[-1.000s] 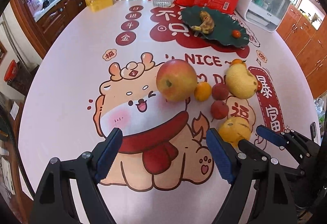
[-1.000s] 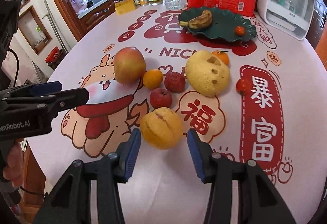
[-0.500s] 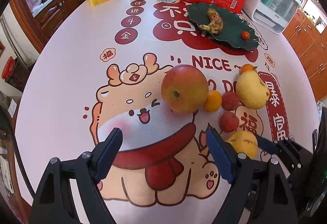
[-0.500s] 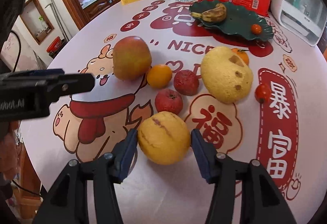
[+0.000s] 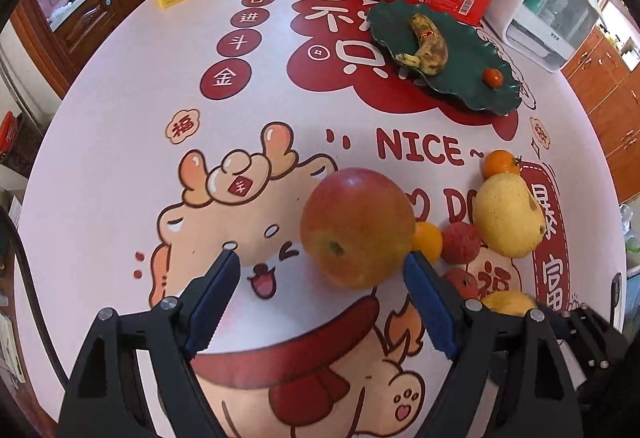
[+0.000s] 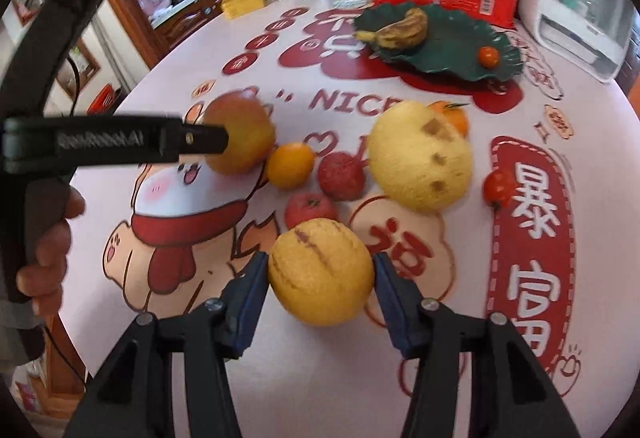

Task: Organize fruits
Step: 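Grasp the red apple with the left tool while the right tool grasps the yellow grapefruit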

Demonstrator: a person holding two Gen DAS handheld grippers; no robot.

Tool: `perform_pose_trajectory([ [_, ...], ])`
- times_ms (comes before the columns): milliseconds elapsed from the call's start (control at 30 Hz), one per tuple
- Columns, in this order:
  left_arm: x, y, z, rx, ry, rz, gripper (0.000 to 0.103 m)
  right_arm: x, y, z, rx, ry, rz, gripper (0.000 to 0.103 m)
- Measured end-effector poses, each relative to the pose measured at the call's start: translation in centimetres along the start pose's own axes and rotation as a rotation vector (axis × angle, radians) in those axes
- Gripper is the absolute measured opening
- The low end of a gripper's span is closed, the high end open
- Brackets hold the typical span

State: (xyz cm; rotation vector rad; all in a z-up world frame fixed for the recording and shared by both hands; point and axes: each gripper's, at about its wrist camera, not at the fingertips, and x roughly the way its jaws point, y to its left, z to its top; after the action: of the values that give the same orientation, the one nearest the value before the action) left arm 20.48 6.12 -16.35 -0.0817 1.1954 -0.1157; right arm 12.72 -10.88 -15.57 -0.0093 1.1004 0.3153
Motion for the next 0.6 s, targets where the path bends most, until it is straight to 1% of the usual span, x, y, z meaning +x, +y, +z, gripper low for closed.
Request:
perform_pose_trajectory([
  [233,1.3,-1.0,1.1,0.022,0.012,-0.028,0.083,-1.5,-2.4,1.2,0.077,-0.037,-0.033,0.052],
  [500,2.8,-1.8,2.2,0.037,0.031,-0.043,0.083,-1.5,-3.4,1.5,0.114,-0.044,-0.051,0.052],
  [567,3.3,-1.8,2.5,0.038,0.039,-0.046,0.081,-1.4,-3.5,1.6,0.12,-0.042,-0.052,0.052],
  [600,3.5,-1.8,2.5,0.035,0.041,-0.05,0.078,-1.4,-3.5,1.6,0.123,-0.041,-0.053,0.052],
])
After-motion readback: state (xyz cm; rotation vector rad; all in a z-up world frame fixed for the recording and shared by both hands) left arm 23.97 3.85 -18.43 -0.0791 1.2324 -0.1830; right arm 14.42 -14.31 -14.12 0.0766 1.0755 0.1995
